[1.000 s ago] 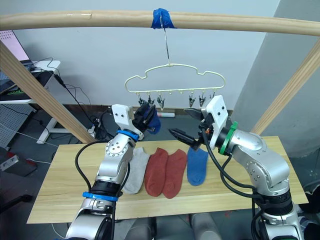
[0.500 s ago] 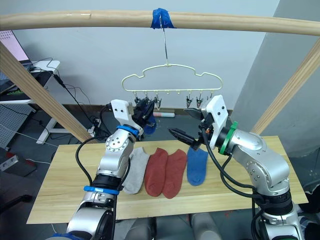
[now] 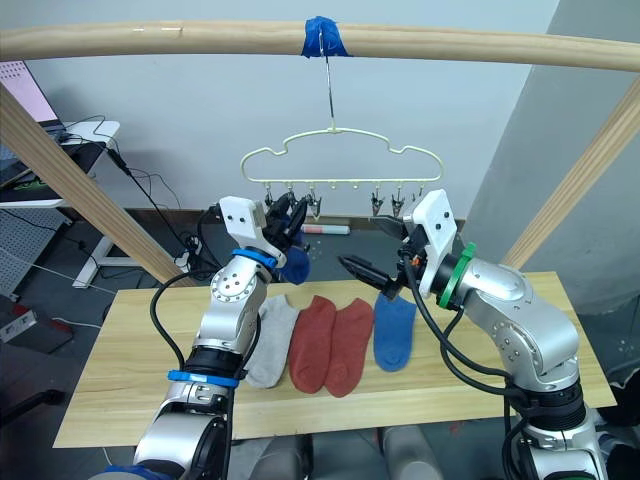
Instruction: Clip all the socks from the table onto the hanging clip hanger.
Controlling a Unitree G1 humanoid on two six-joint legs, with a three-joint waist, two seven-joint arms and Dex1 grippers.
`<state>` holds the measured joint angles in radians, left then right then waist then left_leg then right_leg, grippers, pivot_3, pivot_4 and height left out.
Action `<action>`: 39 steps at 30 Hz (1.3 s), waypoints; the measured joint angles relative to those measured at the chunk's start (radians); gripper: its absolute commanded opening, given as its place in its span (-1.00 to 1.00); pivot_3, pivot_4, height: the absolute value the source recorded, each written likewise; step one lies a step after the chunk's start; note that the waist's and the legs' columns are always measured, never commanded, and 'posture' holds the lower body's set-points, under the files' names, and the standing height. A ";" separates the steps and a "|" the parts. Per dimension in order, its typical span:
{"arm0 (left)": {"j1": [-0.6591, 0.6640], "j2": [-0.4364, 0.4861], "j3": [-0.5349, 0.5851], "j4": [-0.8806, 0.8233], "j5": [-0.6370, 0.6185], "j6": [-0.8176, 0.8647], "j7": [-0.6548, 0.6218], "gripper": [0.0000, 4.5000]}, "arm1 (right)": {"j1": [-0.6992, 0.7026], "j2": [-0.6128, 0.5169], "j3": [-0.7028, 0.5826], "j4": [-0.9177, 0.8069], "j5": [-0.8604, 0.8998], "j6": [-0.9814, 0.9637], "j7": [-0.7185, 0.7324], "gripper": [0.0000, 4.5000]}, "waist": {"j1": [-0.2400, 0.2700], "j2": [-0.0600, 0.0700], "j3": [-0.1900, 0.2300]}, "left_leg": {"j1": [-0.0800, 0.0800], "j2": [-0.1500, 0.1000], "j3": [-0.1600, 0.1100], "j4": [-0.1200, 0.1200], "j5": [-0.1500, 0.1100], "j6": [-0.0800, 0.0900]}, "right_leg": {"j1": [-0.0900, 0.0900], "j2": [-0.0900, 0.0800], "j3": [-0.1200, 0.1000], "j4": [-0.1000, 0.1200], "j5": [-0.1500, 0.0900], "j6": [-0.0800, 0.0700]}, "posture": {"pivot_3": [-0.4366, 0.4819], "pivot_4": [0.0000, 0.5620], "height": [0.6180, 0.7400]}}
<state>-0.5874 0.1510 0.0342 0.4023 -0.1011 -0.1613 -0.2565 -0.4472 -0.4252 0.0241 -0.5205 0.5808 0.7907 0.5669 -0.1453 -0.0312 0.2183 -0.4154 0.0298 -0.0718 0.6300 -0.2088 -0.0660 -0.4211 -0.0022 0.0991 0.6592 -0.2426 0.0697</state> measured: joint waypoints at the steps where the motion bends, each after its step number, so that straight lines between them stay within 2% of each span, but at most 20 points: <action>1: -0.002 0.000 0.000 0.000 0.002 0.000 0.001 -0.43 | 0.000 0.000 0.000 0.000 0.000 0.000 0.000 1.00 | 0.000 0.000 0.000 | 0.000 0.000 0.000 0.000 0.000 0.000 | 0.000 0.000 0.000 0.000 0.000 0.000 | -0.52 -0.32 1.00; 2: -0.004 0.000 0.000 0.000 0.002 -0.002 0.001 -0.43 | 0.000 0.000 0.000 0.000 0.000 0.000 -0.001 1.00 | 0.000 0.000 0.000 | 0.000 0.000 0.000 0.000 0.000 0.000 | 0.000 0.000 0.000 0.000 0.000 0.000 | -0.52 -0.32 1.00; 8: -0.004 0.000 0.000 0.000 0.001 -0.014 -0.019 -0.87 | 0.000 0.000 0.000 0.000 0.000 0.000 -0.001 1.00 | 0.000 0.000 0.000 | 0.000 0.000 0.000 0.000 0.000 0.000 | 0.000 0.000 0.000 0.000 0.000 0.000 | -0.51 -0.30 1.00; 16: 0.018 0.013 0.004 -0.052 -0.016 0.050 -0.043 -0.90 | 0.062 -0.042 0.033 0.036 -0.046 -0.011 -0.001 1.00 | 0.001 0.000 0.000 | 0.000 0.000 0.000 0.000 0.000 0.000 | 0.000 0.000 0.000 0.000 0.000 0.000 | -0.46 -0.27 1.00; 19: 0.046 0.047 0.020 -0.154 -0.071 0.201 -0.072 -0.90 | 0.125 -0.098 0.105 0.205 -0.167 -0.041 -0.005 1.00 | 0.002 0.000 0.000 | 0.000 0.000 0.000 0.000 0.000 0.000 | 0.000 0.000 0.000 0.000 0.000 0.000 | -0.43 -0.26 1.00; 22: 0.074 0.119 0.030 -0.297 -0.168 0.429 -0.138 -0.90 | 0.123 -0.114 0.198 0.408 -0.283 -0.135 0.021 1.00 | -0.006 0.000 0.000 | 0.003 0.000 0.001 0.000 0.000 0.000 | 0.000 0.001 0.001 0.002 0.000 0.000 | -0.39 -0.25 1.00; 27: 0.076 0.226 0.094 -0.461 -0.394 0.857 -0.207 -0.90 | 0.057 -0.030 0.278 0.730 -0.399 -0.291 0.061 1.00 | -0.026 0.001 0.001 | 0.006 0.001 0.001 0.000 0.000 0.001 | 0.002 0.002 0.002 0.005 0.000 0.000 | -0.33 -0.25 1.00; 29: 0.060 0.259 0.125 -0.495 -0.485 1.005 -0.222 -0.90 | 0.014 -0.002 0.284 0.823 -0.429 -0.344 0.069 1.00 | -0.028 0.001 0.001 | 0.007 0.001 0.001 0.000 0.001 0.001 | 0.002 0.002 0.002 0.005 0.000 0.000 | -0.30 -0.26 1.00; 33: 0.002 0.265 0.258 -0.483 -0.675 1.286 -0.189 -0.90 | -0.076 0.071 0.283 1.018 -0.485 -0.456 0.074 1.00 | -0.025 0.001 0.001 | 0.008 0.001 0.000 0.000 0.001 0.001 | 0.004 0.002 0.001 0.004 0.000 0.000 | -0.29 -0.26 1.00; 39: -0.054 0.235 0.409 -0.441 -0.817 1.483 -0.087 -0.90 | -0.113 0.132 0.281 1.177 -0.533 -0.540 0.079 1.00 | -0.017 0.001 0.001 | 0.007 0.001 0.000 -0.001 0.000 0.001 | 0.004 0.001 0.001 0.003 0.000 0.000 | -0.25 -0.28 1.00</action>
<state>-0.6416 0.3863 0.4433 -0.0389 -0.9181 1.3222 -0.3438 -0.5603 -0.2928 0.3053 0.6567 0.0480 0.2503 0.6456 -0.1624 -0.0300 0.2197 -0.4084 0.0306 -0.0721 0.6290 -0.2085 -0.0654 -0.4173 -0.0010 0.0998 0.6626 -0.2428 0.0696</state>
